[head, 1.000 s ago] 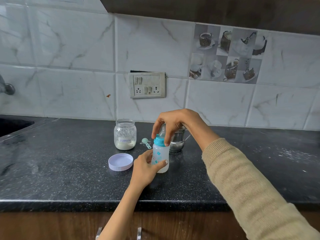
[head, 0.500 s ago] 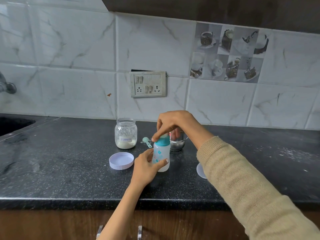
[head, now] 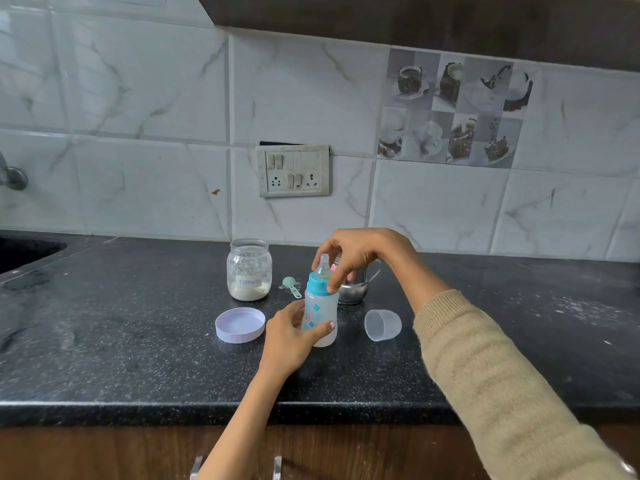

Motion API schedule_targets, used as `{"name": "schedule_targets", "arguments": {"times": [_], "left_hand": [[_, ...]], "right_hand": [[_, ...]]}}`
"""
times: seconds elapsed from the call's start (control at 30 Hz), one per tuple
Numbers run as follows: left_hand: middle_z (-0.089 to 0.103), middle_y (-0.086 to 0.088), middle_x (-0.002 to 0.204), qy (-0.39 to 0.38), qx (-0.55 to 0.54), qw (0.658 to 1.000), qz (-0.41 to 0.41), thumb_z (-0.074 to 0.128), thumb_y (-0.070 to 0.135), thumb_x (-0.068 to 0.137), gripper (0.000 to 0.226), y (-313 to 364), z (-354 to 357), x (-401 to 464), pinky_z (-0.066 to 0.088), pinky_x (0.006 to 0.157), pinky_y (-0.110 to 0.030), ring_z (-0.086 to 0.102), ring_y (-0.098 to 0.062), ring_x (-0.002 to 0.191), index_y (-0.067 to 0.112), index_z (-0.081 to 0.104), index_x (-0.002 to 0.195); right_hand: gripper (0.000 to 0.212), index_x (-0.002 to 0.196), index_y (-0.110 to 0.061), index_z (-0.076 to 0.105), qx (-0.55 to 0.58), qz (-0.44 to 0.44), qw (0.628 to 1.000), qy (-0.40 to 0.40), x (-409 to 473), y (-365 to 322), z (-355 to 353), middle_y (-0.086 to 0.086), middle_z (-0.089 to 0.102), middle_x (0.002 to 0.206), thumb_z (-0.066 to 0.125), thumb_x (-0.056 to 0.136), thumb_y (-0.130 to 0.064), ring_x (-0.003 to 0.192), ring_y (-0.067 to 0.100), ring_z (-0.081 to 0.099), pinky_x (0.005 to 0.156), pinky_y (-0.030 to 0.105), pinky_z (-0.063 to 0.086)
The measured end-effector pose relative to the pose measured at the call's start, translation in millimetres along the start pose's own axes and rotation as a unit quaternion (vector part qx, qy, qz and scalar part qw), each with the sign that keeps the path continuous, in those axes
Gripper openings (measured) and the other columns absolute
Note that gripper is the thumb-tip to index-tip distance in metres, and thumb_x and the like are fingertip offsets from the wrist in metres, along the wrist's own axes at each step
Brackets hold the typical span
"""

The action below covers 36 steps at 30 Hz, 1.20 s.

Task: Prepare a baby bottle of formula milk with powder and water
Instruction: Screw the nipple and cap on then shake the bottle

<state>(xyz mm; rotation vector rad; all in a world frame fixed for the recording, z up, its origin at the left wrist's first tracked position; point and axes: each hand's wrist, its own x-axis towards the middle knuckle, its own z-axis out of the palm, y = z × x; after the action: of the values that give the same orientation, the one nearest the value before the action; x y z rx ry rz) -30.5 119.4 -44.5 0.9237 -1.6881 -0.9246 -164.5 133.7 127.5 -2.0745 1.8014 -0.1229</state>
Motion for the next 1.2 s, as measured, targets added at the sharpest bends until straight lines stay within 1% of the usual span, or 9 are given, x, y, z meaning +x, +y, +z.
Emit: {"name": "schedule_targets", "arguments": {"times": [0.13,0.23,0.3,0.4,0.5,0.7,0.9,1.1,1.2], "left_hand": [[0.068,0.010,0.099,0.000,0.004,1.000,0.001,0.080,0.025,0.072,0.041,3,0,-2,0.046,0.072,-0.011,0.063,0.003,0.090,0.019,0.065,0.110],[0.071,0.008,0.101,0.001,0.008,1.000,0.004,0.079,0.025,0.072,0.038,3,-1,-2,0.049,0.076,-0.016,0.065,-0.001,0.091,0.020,0.066,0.107],[0.072,0.008,0.100,-0.001,0.009,1.000,0.004,0.079,0.024,0.072,0.037,3,-1,-2,0.051,0.075,-0.017,0.066,0.000,0.089,0.019,0.067,0.107],[0.073,0.007,0.099,0.002,0.008,1.000,0.005,0.080,0.023,0.072,0.037,4,-1,-2,0.051,0.074,-0.015,0.066,0.002,0.088,0.019,0.068,0.107],[0.071,0.007,0.103,-0.001,0.010,1.000,0.001,0.079,0.024,0.072,0.043,4,0,-2,0.049,0.071,-0.010,0.064,0.002,0.091,0.019,0.065,0.112],[0.069,0.002,0.112,0.010,0.047,0.999,-0.012,0.079,0.031,0.071,0.057,4,2,0,0.048,0.082,-0.021,0.061,-0.007,0.096,0.018,0.059,0.124],[0.069,0.002,0.111,0.010,0.056,0.998,-0.017,0.078,0.032,0.071,0.054,5,4,1,0.053,0.082,-0.030,0.064,-0.012,0.095,0.023,0.060,0.121],[0.068,0.011,0.099,0.008,0.058,0.998,-0.013,0.075,0.030,0.074,0.042,7,5,-2,0.047,0.071,-0.017,0.061,-0.002,0.085,0.028,0.060,0.113],[0.070,0.012,0.097,0.003,0.060,0.998,-0.014,0.075,0.031,0.074,0.039,7,5,-2,0.049,0.072,-0.022,0.064,-0.006,0.088,0.028,0.061,0.110]], "right_hand": [[0.049,0.092,-0.012,0.068,-0.020,0.050,0.995,0.082,0,8,10,-0.001,0.067,0.073,0.080,0.066,-0.051,0.057,0.010,0.059,0.053,0.023,0.048],[0.065,0.082,-0.013,0.063,-0.049,0.075,0.988,0.129,3,13,24,-0.002,0.065,0.068,0.071,0.057,-0.072,0.059,0.013,0.057,0.057,0.026,0.045],[0.064,0.095,-0.017,0.062,-0.047,0.048,0.990,0.121,4,20,29,-0.004,0.065,0.090,0.074,0.059,-0.068,0.078,0.012,0.059,0.072,0.029,0.050],[0.058,0.121,-0.018,0.058,0.023,-0.021,0.997,0.072,3,30,34,-0.004,0.061,0.124,0.080,0.071,-0.036,0.114,0.014,0.056,0.104,0.036,0.043],[0.054,0.124,-0.019,0.058,0.135,-0.055,0.986,0.083,3,37,44,-0.002,0.061,0.129,0.080,0.074,-0.019,0.121,0.014,0.055,0.110,0.038,0.039],[0.049,0.111,-0.019,0.068,0.222,-0.049,0.957,0.181,0,42,60,-0.006,0.068,0.112,0.085,0.066,-0.028,0.108,0.011,0.061,0.100,0.040,0.048],[0.036,0.078,-0.032,0.069,0.300,0.006,0.915,0.271,-2,31,77,-0.011,0.073,0.089,0.091,0.050,-0.037,0.088,0.005,0.068,0.087,0.035,0.056],[0.049,0.088,-0.030,0.075,0.224,0.119,0.883,0.395,-3,13,94,-0.012,0.072,0.081,0.084,0.048,-0.057,0.079,0.008,0.065,0.065,0.027,0.053],[0.042,0.082,-0.025,0.073,0.187,0.161,0.848,0.469,-1,-1,104,-0.008,0.071,0.076,0.081,0.054,-0.055,0.070,0.012,0.062,0.055,0.023,0.045]]}}
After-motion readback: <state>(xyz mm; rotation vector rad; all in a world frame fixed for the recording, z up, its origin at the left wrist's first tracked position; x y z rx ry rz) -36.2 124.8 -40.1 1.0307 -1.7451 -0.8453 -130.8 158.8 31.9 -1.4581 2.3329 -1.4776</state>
